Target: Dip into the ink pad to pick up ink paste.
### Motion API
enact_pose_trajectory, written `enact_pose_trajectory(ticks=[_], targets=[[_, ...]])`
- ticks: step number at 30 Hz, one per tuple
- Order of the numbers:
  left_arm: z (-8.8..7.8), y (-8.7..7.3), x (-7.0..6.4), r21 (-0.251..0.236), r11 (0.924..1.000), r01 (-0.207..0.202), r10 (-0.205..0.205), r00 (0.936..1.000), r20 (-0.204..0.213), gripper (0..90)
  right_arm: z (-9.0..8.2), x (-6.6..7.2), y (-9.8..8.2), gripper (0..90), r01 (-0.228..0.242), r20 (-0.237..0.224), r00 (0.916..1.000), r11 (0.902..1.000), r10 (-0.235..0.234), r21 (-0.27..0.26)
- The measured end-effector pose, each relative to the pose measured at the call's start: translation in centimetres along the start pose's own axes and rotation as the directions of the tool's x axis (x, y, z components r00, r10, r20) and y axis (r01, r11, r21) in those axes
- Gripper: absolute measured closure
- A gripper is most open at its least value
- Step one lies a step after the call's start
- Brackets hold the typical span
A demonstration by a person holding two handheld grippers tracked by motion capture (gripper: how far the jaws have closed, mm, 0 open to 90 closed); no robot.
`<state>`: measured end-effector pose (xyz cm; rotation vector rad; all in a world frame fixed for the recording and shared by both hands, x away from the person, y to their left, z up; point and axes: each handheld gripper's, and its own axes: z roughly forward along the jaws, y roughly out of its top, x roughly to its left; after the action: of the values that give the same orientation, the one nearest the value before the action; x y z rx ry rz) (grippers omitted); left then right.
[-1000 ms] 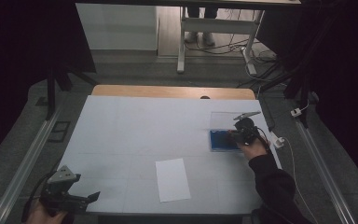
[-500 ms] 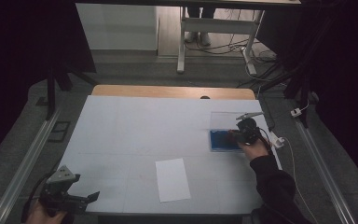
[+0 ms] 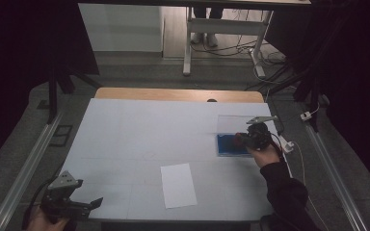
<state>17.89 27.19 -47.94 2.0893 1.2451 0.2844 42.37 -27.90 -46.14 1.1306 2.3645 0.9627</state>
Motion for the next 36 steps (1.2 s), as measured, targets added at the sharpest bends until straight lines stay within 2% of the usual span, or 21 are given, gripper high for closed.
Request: enact_pose_trajectory(ticks=[5, 8, 17, 27, 36], targets=[[0.0, 0.0, 0.0, -0.001, 1.0000, 0.000, 0.000, 1.0000, 0.001, 3.1, -0.6, 0.3, -0.1, 79.6, -0.009, -0.017, 0.9998, 0.9999, 0.009, -0.014], [0.0, 0.0, 0.0, -0.002, 1.0000, 0.001, -0.001, 1.0000, 0.001, 3.1, -0.9, 0.6, -0.1, 79.6, 0.002, -0.024, 0.9997, 0.9999, -0.002, -0.016], [0.0, 0.0, 0.0, -0.002, 1.0000, -0.001, 0.001, 1.0000, 0.001, 3.2, -1.9, 2.0, 0.0, 79.6, 0.003, -0.053, 0.9986, 0.9990, -0.006, -0.045], [-0.1, -0.1, 0.1, -0.011, 0.9999, 0.009, -0.009, 0.9999, 0.009, 3.2, -2.9, 3.9, -0.1, 79.6, 0.048, -0.087, 0.9947, 0.9966, -0.054, -0.067], [-0.2, -0.1, 0.2, -0.016, 0.9998, 0.013, -0.013, 0.9998, 0.017, 3.2, -3.4, 5.8, -0.2, 79.6, 0.074, -0.136, 0.9871, 0.9938, -0.085, -0.083]])
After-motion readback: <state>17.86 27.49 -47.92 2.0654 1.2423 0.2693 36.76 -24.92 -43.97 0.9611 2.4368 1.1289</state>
